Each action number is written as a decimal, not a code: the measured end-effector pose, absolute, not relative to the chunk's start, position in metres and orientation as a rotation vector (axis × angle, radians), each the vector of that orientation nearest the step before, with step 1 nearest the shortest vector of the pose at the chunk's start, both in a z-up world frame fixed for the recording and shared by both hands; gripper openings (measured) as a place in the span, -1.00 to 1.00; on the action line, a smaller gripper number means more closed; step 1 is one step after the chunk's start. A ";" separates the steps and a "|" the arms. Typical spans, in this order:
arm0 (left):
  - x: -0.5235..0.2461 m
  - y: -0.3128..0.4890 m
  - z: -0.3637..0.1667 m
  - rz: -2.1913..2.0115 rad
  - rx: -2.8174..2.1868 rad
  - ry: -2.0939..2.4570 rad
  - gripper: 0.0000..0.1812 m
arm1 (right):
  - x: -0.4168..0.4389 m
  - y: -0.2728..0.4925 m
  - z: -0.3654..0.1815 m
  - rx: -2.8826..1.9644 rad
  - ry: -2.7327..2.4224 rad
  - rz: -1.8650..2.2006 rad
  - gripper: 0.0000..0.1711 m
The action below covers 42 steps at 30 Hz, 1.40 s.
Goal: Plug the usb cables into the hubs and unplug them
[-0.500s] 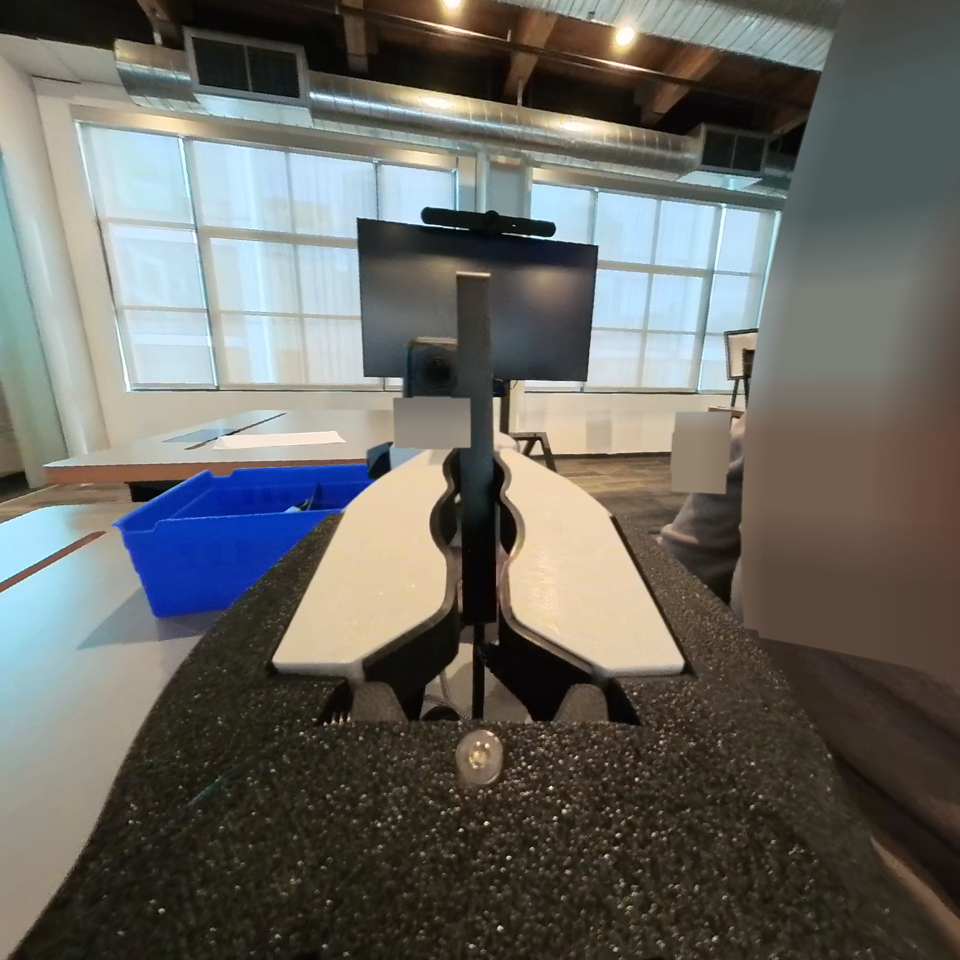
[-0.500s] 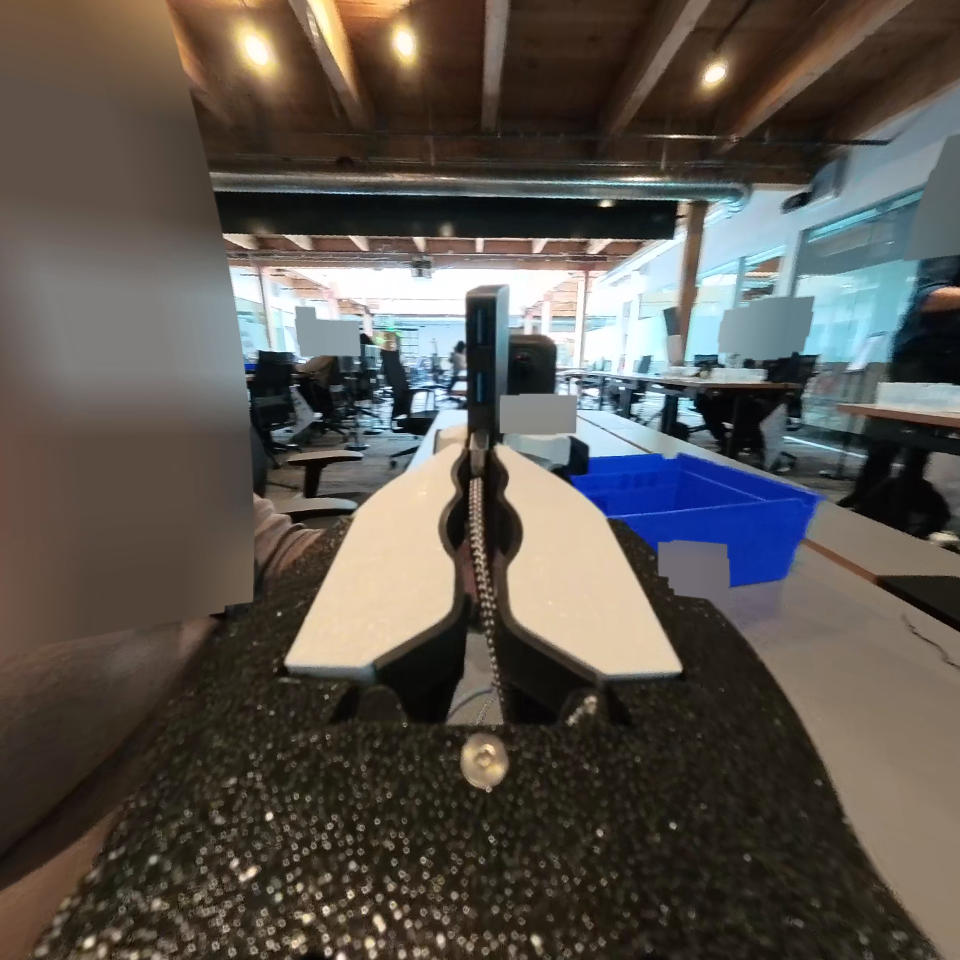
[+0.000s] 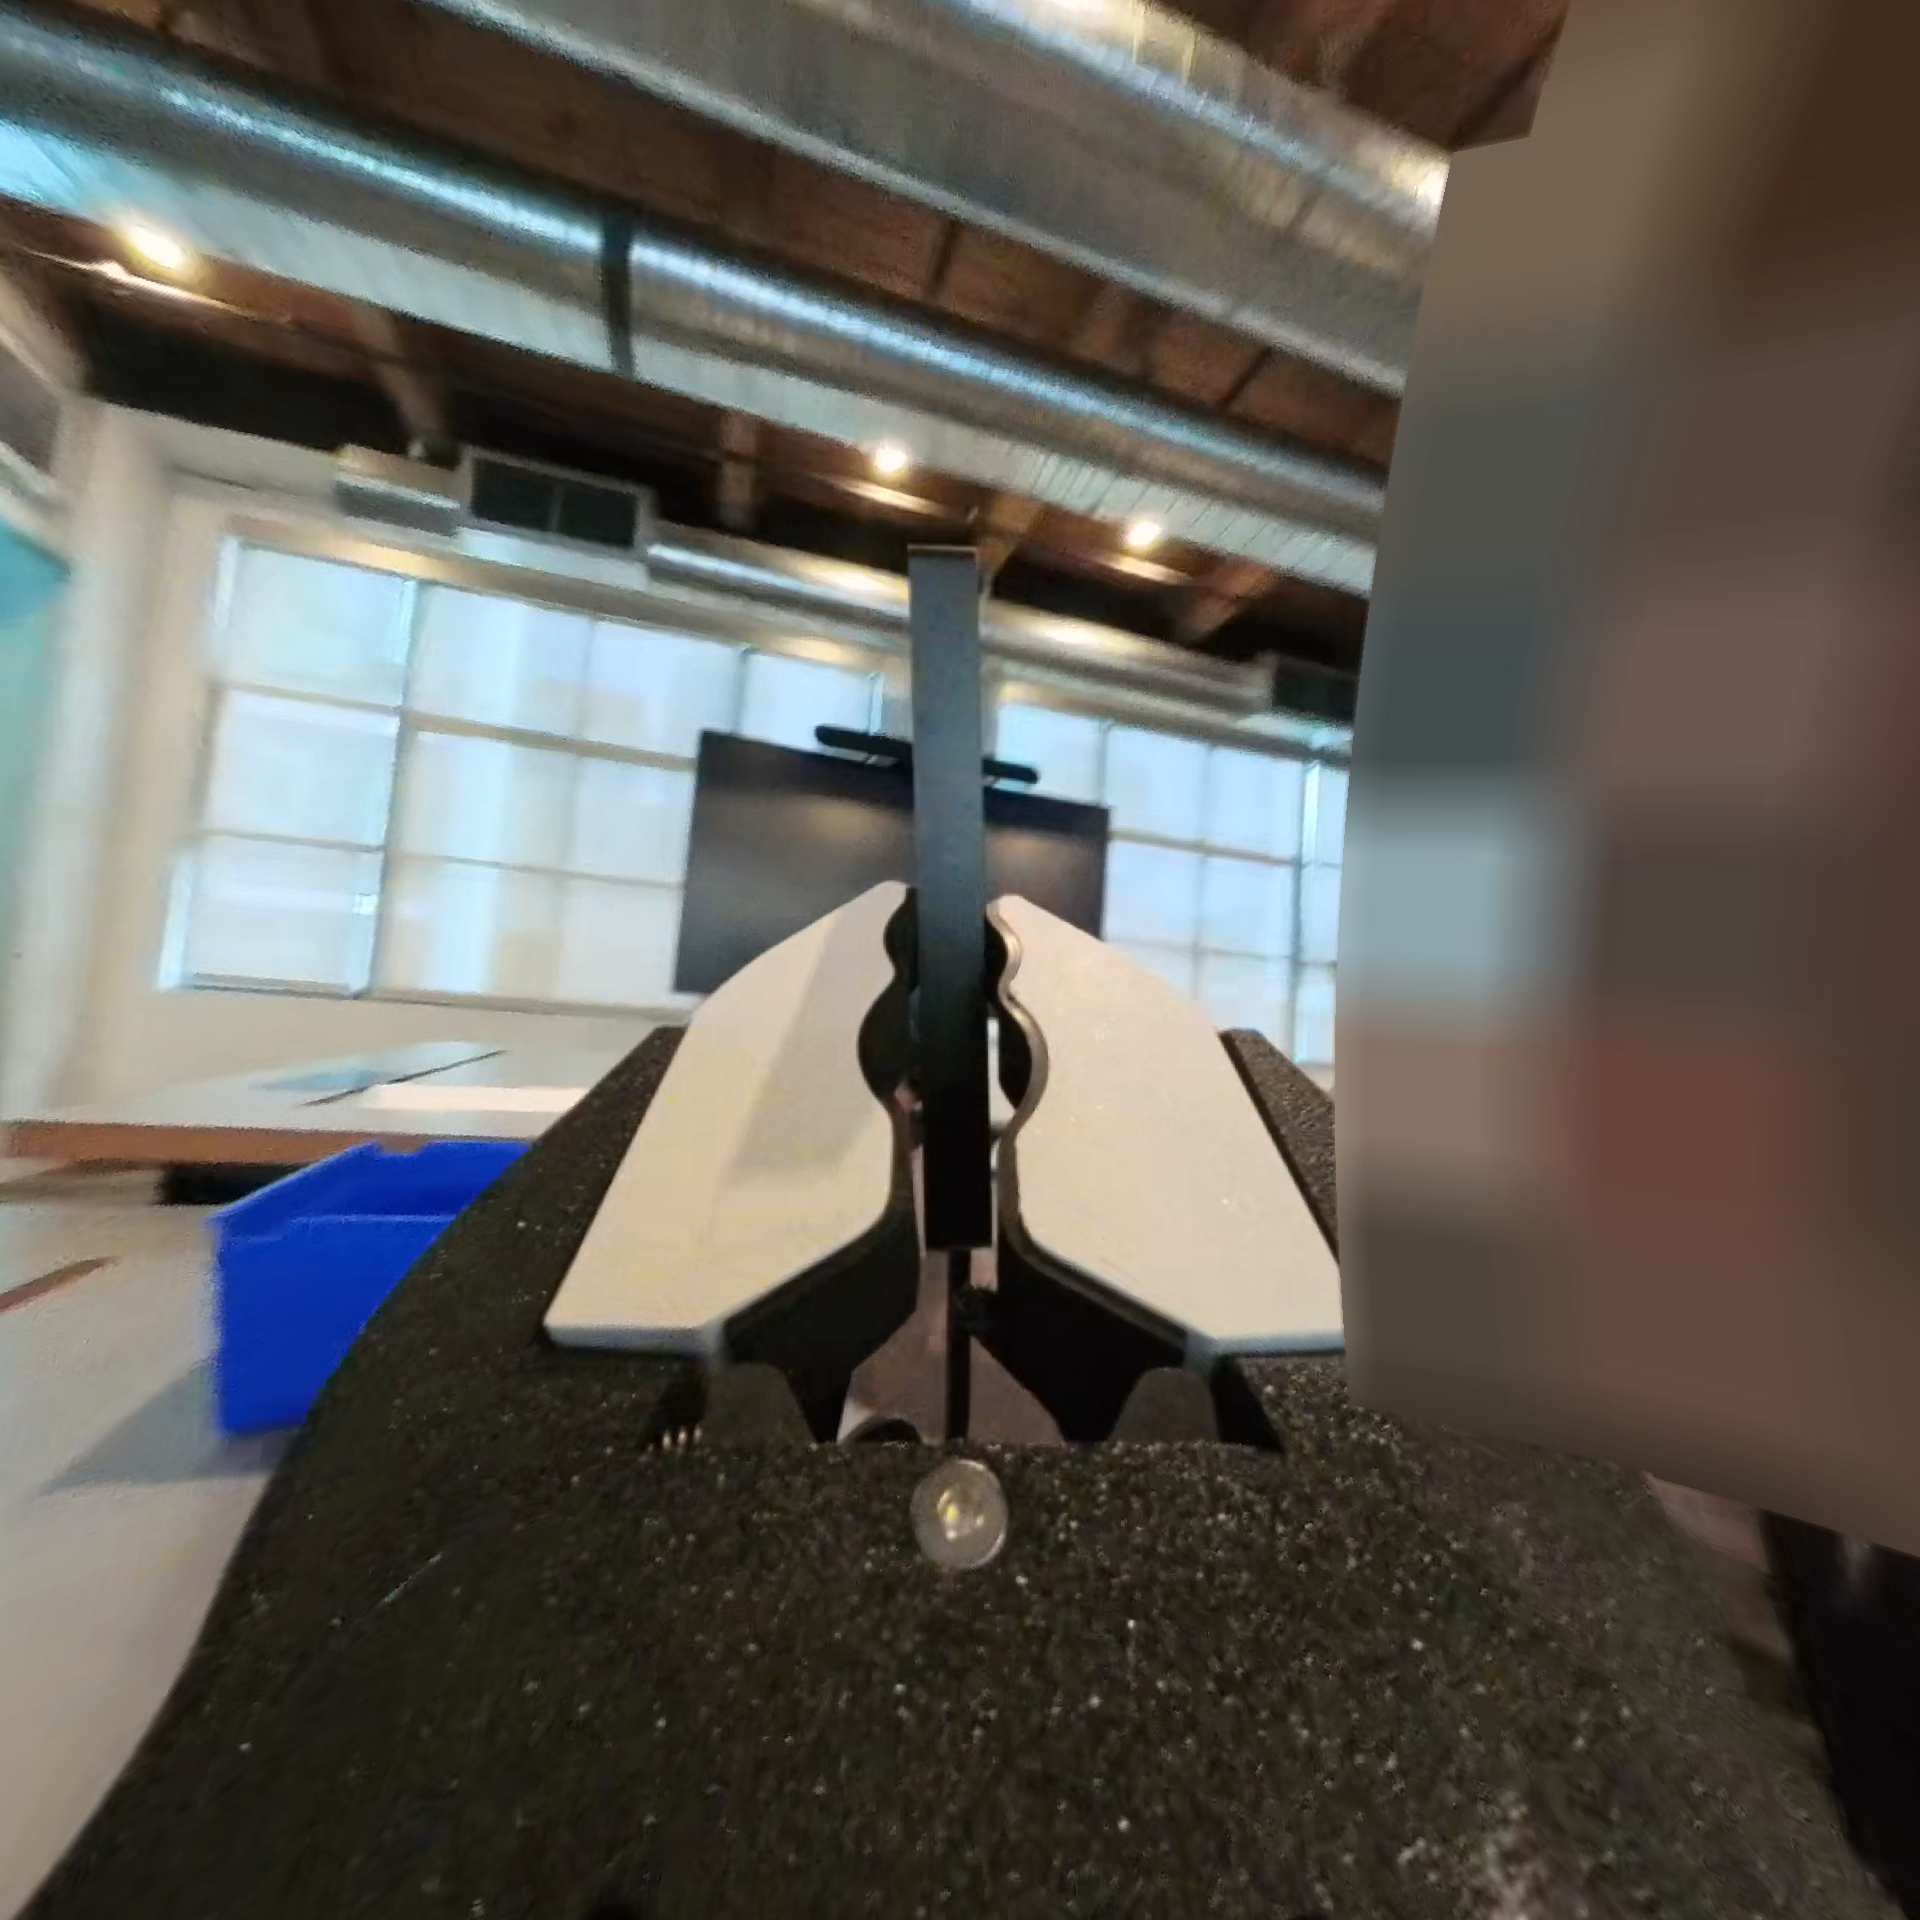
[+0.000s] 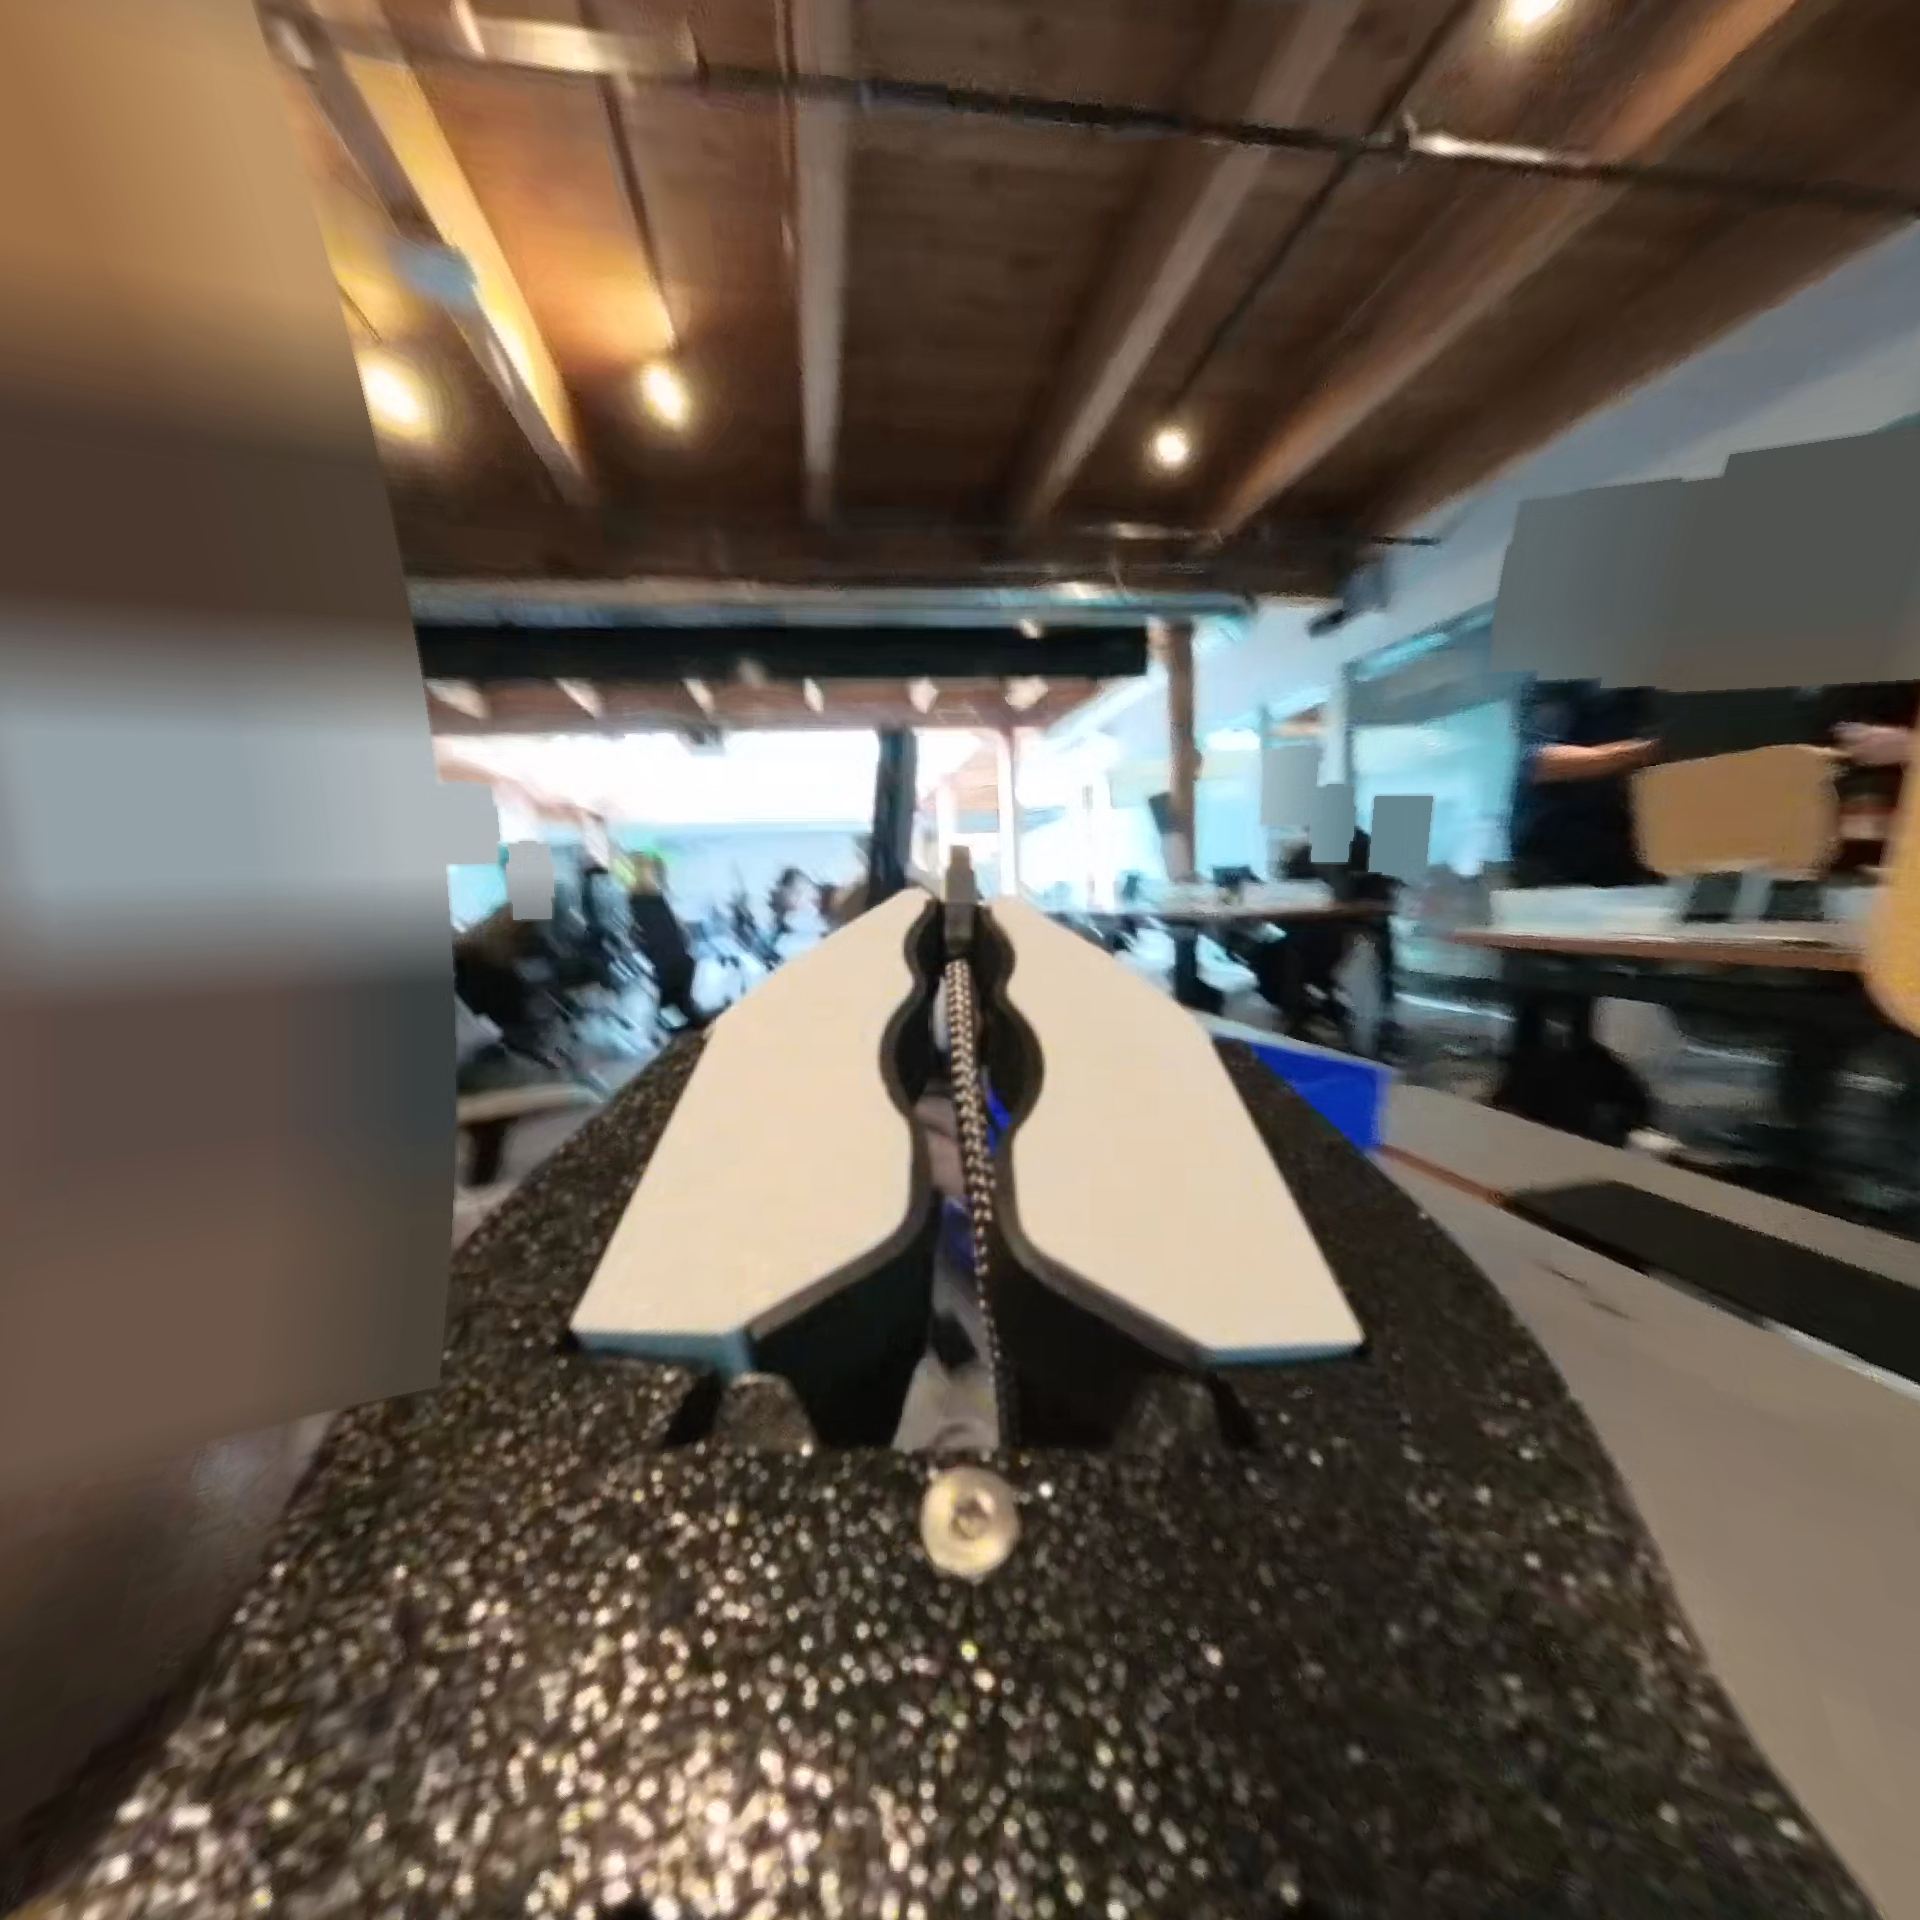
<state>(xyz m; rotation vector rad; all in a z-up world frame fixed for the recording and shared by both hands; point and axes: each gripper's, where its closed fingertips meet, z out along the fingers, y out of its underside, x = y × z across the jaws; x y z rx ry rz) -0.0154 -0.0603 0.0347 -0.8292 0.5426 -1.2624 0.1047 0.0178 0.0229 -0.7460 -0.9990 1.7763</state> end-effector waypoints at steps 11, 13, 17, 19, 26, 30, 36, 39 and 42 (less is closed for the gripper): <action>0.016 -0.030 0.007 -1.021 -1.050 0.588 -0.88 | 0.111 0.017 0.182 -0.718 -1.160 1.489 -0.94; 0.016 -0.026 0.002 -1.044 -1.066 0.571 -0.87 | 0.112 0.020 0.226 -0.709 -1.221 1.335 -0.94; 0.016 -0.019 -0.005 -1.024 -1.107 0.567 -0.87 | 0.132 0.029 0.316 -0.691 -1.232 1.044 -0.95; 0.017 -0.019 -0.006 -1.033 -1.109 0.568 -0.88 | 0.147 0.040 0.352 -0.706 -1.209 0.910 -0.95; 0.020 -0.016 -0.010 -1.071 -1.121 0.566 -0.88 | 0.198 0.089 0.374 -0.807 -1.190 0.715 -0.94; 0.024 -0.017 -0.012 -1.073 -1.131 0.585 -0.87 | 0.215 0.116 0.331 -0.801 -1.198 0.714 -0.94; 0.018 -0.011 -0.014 -1.011 -1.138 0.551 -0.87 | 0.231 0.158 0.249 -0.850 -1.245 0.710 -0.94; 0.012 -0.012 -0.010 -1.015 -1.119 0.530 -0.88 | 0.236 0.172 0.192 -0.960 -1.340 0.630 -0.94; 0.005 -0.012 -0.007 -1.023 -1.107 0.509 -0.87 | 0.246 0.181 0.131 -1.077 -1.448 0.538 -0.94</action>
